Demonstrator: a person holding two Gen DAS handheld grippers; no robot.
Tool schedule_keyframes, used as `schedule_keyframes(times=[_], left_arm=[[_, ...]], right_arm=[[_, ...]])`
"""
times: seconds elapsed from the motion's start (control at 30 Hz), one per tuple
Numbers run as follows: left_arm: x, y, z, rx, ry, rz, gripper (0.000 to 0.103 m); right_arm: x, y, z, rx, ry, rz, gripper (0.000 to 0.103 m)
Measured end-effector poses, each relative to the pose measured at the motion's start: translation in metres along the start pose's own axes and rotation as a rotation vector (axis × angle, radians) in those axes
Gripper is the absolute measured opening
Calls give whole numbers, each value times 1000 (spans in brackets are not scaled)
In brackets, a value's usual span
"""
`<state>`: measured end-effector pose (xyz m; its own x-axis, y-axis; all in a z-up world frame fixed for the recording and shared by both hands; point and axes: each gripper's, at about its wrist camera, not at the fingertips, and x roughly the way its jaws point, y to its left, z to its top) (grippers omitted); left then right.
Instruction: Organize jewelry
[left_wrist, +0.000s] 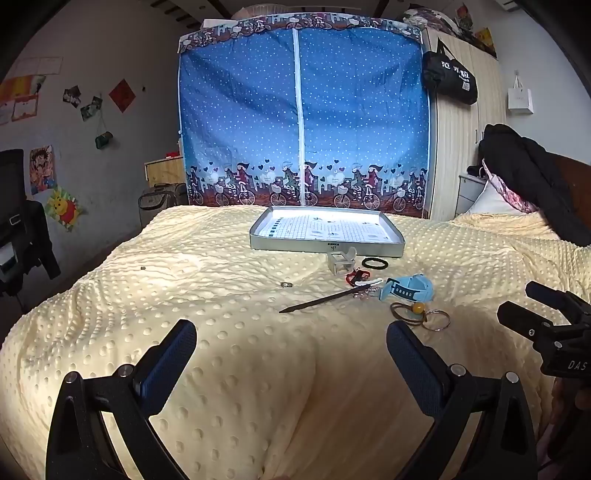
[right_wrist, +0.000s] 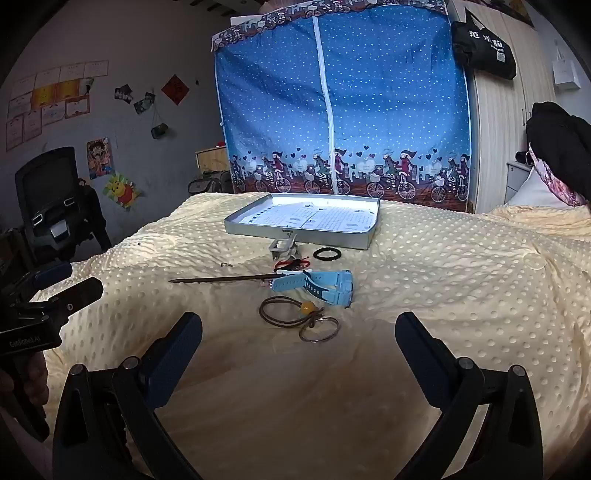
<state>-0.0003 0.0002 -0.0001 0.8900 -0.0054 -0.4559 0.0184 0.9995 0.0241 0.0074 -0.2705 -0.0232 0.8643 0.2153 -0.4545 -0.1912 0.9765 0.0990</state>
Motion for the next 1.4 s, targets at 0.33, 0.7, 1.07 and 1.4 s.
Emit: schedule_keyframes(times=[0.33, 0.7, 1.07, 1.4], left_arm=[[-2, -1, 0, -18, 15, -19, 103], [1, 2, 0, -18, 20, -33, 103], [1, 1, 0, -16, 19, -32, 103], [1, 1, 0, -16, 18, -31, 103]], right_arm=[[-1, 0, 0, 1, 4, -1, 102], [0, -1, 0, 0, 5, -1, 102], [0, -2, 0, 1, 7, 0, 102], [2, -2, 0, 3, 9, 0, 102]])
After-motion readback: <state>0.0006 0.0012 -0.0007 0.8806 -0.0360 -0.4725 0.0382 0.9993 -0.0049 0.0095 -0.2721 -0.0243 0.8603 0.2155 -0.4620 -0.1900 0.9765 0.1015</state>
